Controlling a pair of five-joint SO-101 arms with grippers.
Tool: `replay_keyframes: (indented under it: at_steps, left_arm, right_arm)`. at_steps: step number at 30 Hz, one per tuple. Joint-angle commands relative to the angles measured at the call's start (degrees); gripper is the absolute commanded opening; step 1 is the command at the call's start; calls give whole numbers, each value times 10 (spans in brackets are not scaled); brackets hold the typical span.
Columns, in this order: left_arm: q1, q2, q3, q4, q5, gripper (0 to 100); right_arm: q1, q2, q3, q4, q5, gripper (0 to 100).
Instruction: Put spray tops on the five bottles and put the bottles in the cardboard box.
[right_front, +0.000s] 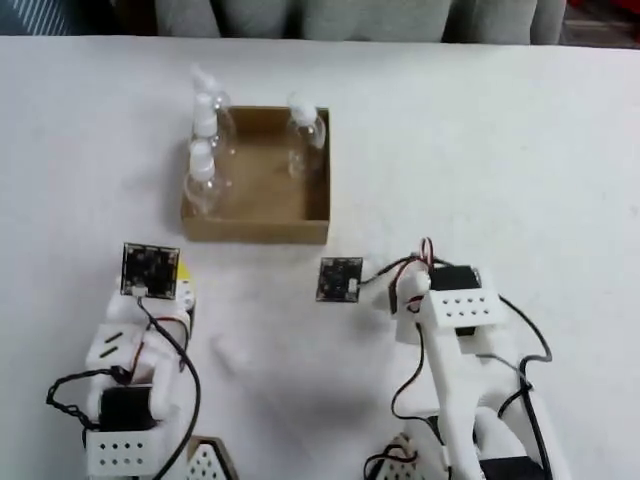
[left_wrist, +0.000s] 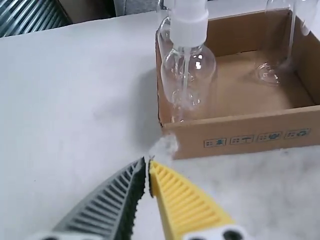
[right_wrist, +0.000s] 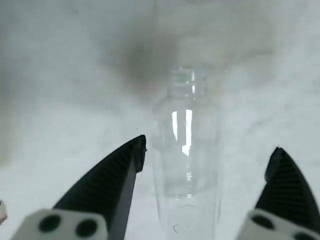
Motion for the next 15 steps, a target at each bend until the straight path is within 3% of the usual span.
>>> replay_keyframes:
  at_steps: [1, 8, 15]
  left_arm:
    - [-7, -5, -1, -2, -4, 20]
    - [-7, -5, -1, -3, -4, 20]
    - [-7, -5, -1, -3, -4, 20]
  right_arm:
    - [0, -2, -2, -13, -6, 334]
    - [-8, -1, 23, -13, 64, 334]
    - [-21, -1, 39, -43, 69, 334]
